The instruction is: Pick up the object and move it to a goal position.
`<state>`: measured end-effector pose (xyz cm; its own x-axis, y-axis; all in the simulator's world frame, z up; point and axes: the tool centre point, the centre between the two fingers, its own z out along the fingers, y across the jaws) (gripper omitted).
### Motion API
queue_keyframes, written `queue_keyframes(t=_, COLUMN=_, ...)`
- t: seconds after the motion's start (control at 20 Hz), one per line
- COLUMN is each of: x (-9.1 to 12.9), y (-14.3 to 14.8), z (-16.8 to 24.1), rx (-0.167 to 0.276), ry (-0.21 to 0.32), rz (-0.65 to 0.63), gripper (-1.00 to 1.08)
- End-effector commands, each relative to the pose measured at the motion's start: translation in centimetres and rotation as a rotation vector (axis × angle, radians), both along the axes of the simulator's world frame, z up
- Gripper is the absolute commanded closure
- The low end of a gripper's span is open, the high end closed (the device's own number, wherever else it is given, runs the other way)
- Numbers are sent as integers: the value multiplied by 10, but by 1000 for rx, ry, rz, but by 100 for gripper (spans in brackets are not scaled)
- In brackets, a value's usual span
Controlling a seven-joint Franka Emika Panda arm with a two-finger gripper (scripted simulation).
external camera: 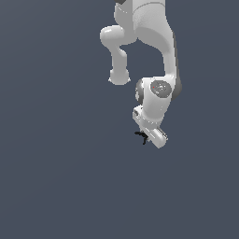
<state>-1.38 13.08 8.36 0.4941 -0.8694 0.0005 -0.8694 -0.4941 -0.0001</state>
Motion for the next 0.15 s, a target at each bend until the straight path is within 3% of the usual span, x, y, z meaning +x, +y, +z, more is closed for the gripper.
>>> queue_keyframes(t=0.0, x=3, y=3, z=2, rx=0, ry=0, rz=-1, gripper=108)
queue_keyframes(t=0.1, x=3, y=4, z=2, rx=0, ry=0, rz=-1, gripper=108)
